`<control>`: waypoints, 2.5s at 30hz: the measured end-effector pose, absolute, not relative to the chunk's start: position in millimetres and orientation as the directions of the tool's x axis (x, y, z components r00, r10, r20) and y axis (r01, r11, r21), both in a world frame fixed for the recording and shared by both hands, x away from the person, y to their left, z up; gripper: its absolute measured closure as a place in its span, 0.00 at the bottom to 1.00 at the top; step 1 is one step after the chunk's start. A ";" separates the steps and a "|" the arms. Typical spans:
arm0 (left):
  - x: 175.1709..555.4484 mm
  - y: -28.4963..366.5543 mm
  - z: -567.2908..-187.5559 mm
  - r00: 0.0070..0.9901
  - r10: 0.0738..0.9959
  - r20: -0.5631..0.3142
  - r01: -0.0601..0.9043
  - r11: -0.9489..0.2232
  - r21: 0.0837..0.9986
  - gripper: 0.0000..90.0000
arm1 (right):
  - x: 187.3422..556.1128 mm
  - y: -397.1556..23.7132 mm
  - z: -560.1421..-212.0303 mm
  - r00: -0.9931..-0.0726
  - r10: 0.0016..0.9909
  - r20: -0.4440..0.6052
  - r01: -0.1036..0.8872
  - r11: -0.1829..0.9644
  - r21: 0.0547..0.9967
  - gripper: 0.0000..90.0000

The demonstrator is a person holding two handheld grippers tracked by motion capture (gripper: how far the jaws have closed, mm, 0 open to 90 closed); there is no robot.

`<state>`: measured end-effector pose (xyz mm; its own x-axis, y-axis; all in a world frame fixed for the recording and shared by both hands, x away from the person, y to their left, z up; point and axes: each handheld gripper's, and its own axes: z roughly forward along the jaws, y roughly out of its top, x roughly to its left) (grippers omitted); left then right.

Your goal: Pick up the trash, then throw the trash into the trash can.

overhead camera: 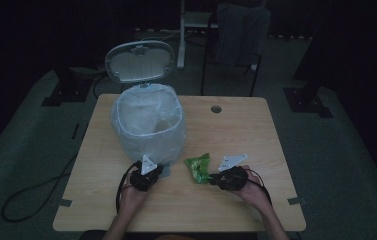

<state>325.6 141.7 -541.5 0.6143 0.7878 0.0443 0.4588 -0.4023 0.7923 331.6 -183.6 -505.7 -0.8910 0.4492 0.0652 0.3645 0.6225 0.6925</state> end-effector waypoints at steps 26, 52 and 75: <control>325.5 141.5 -541.5 0.613 0.789 0.041 0.461 -0.399 0.793 1.00 | 336.4 -192.7 -489.5 -0.856 0.517 0.017 0.364 0.578 0.731 0.91; 325.4 141.5 -541.7 0.612 0.790 0.040 0.461 -0.397 0.794 1.00 | 345.3 -207.4 -467.7 -0.831 0.557 0.008 0.362 0.529 0.767 0.91; 325.3 141.4 -541.7 0.612 0.790 0.039 0.462 -0.397 0.793 1.00 | 358.0 -207.8 -437.0 -0.822 0.569 -0.019 0.340 0.519 0.784 0.91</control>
